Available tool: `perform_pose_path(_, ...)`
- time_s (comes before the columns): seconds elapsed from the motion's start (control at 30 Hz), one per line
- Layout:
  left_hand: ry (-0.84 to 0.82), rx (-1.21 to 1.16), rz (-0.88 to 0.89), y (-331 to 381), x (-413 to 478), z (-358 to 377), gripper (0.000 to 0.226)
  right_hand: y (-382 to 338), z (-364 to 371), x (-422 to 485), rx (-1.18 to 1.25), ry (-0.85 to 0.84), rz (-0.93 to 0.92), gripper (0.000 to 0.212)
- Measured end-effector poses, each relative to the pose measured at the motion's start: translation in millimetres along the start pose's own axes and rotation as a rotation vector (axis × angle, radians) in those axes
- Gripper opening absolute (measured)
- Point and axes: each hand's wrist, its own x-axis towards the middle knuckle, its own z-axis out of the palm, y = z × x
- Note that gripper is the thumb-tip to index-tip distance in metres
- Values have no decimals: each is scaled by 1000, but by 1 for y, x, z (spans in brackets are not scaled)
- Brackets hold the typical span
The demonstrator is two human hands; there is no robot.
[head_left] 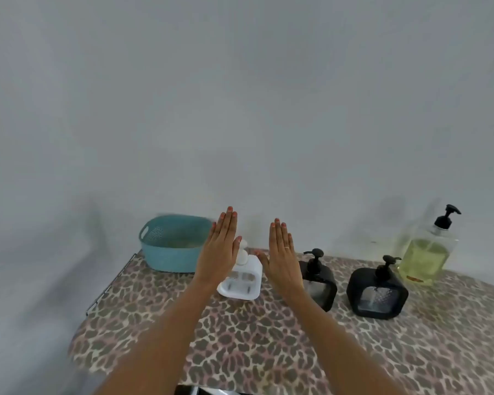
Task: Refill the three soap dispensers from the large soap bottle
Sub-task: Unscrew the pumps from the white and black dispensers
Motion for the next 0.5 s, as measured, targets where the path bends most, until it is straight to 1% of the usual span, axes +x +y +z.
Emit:
perform_pose_path(0.17, -167, -101, -149, -19, -24, 19, 56, -11, 31, -8, 53, -90, 20, 88)
perform_pose_path(0.27, -271, -160, -159, -29, -31, 28, 55, -13, 43, -7, 73, -116, 16, 95)
perform_pose_path(0.37, -395, -282, -191, -38, -38, 34, 54, -19, 48, -6, 142, -152, 49, 98)
perform_pose_path(0.4, -423, -313, -200, -39, -39, 36, 54, -21, 49, -6, 173, -158, 48, 93)
perform_pose_path(0.5, -482, -378, -228, -44, -35, 40, 59, -26, 53, 0, 276, -105, 63, 59)
